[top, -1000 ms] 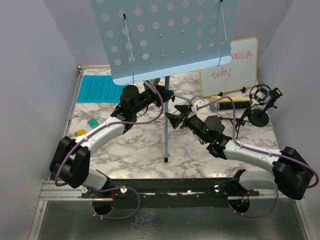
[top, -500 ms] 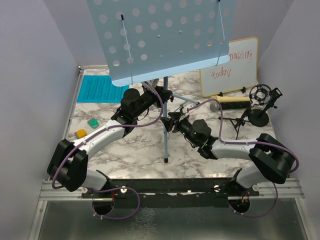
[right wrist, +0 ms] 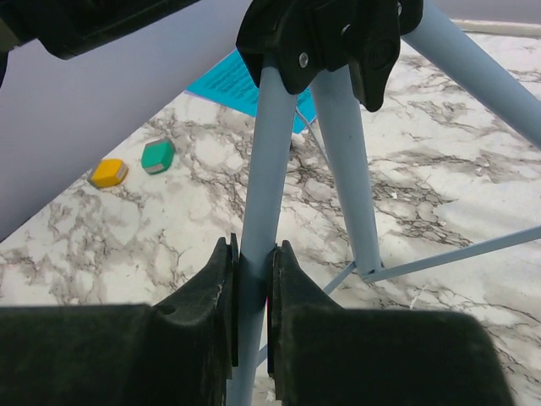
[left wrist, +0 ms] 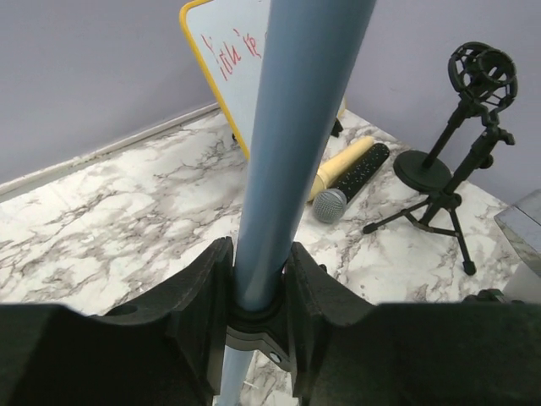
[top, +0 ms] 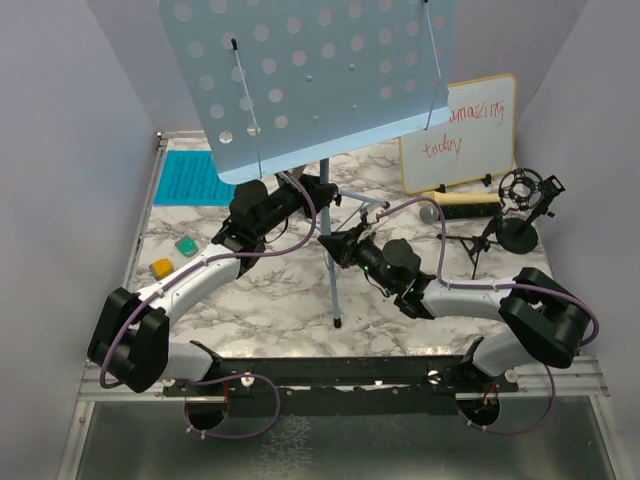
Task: Pack up the instrument practice props
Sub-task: Close the music stand at the center of the board.
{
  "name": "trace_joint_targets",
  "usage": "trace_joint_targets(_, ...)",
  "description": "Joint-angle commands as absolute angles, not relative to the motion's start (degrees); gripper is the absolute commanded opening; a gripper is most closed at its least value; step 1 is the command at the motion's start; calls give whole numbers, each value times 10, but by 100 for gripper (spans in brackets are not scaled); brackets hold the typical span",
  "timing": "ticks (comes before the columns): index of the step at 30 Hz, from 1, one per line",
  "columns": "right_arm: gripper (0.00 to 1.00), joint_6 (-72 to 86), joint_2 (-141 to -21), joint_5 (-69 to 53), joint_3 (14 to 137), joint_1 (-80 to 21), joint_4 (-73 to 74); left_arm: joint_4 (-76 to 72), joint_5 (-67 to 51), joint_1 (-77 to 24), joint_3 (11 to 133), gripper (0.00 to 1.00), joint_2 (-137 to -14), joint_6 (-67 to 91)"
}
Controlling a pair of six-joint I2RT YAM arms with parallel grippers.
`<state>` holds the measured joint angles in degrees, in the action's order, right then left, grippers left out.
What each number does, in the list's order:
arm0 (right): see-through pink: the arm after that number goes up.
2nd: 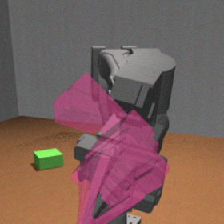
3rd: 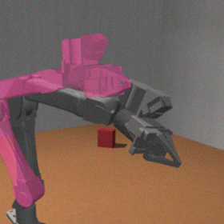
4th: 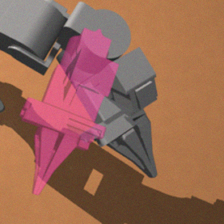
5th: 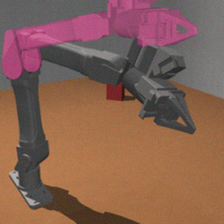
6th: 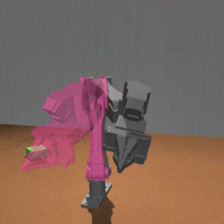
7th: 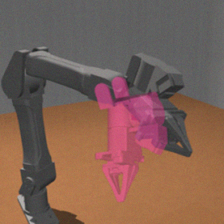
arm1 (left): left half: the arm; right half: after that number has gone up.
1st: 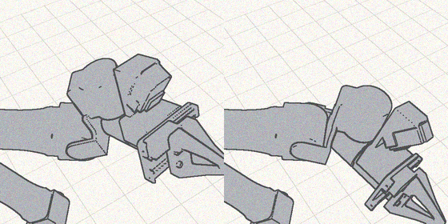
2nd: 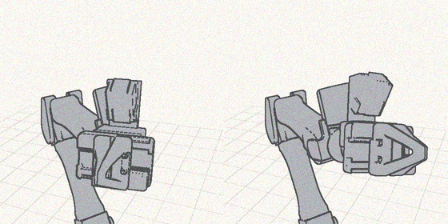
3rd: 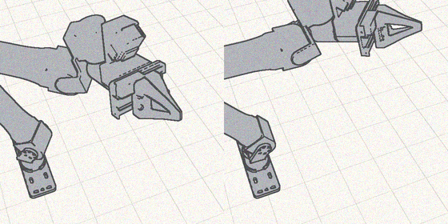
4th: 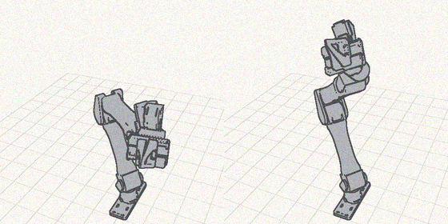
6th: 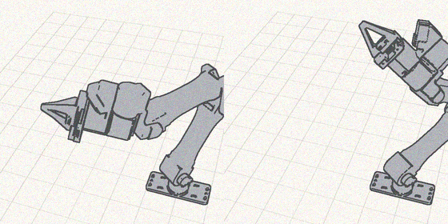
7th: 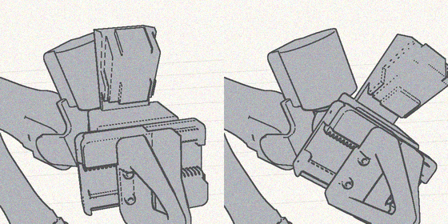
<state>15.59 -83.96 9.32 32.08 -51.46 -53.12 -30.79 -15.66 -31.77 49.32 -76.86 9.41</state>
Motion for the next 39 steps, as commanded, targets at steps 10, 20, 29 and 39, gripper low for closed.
trace_joint_targets(10, 1, 88, -818, 38, 320, -510, -524, -376, -291, -261, 455, 52, -752, 173)
trace_joint_targets(20, 1, 84, -818, 22, 315, -510, -521, -521, -340, -225, 462, 53, -764, 236)
trace_joint_targets(29, 1, 80, -817, 4, 319, -510, -515, -630, -394, -206, 505, 53, -807, 315)
trace_joint_targets(39, 1, 79, -817, 4, 313, -510, -523, -694, -431, -192, 581, 48, -853, 404)
